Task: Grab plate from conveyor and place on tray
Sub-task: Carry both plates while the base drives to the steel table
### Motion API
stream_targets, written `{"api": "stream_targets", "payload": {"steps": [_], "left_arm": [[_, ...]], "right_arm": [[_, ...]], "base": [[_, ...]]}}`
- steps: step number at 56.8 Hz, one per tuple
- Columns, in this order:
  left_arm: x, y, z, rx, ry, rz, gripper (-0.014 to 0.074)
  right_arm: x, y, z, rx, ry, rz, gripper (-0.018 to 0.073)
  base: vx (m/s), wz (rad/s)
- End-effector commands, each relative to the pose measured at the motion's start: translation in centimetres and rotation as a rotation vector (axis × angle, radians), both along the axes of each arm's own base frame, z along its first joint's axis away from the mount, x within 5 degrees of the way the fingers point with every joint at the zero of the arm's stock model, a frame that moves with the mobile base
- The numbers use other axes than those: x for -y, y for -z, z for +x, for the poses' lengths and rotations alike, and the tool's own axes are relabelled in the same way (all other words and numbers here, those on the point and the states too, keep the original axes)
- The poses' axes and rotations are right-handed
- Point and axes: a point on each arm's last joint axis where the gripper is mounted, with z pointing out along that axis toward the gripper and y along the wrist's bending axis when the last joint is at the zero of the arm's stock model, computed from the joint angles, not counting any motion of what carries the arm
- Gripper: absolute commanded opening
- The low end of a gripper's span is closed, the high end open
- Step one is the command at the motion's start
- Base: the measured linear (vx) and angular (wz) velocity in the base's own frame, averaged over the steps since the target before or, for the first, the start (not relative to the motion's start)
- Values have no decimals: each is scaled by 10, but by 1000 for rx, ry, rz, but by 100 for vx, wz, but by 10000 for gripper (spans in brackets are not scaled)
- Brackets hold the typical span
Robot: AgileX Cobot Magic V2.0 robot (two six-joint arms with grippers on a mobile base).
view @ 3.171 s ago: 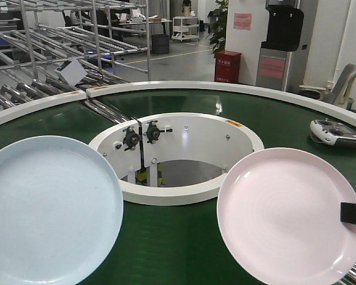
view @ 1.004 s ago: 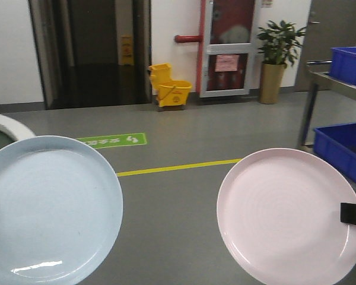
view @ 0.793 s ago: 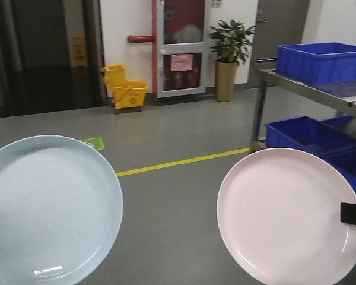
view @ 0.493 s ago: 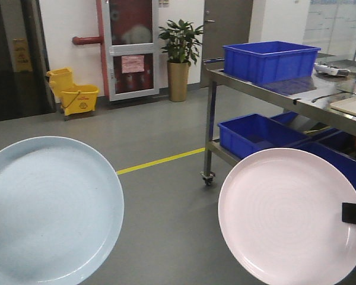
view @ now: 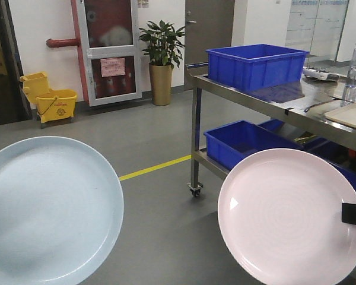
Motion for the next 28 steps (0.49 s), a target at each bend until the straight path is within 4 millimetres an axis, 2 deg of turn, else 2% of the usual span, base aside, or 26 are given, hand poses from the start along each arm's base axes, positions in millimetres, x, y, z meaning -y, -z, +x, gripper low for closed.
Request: {"api": "stream_targets", "payload": {"steps": [1,28], "left_arm": [[0,-18,-1,115,-15,-41,-6],[0,-18,-1,115,-15,-41,-6]], "right_arm": [[1,-18,0,111,24,13,-9],[1,-18,0,113,25,13,-9]], "base": [[43,6],[46,2]]}}
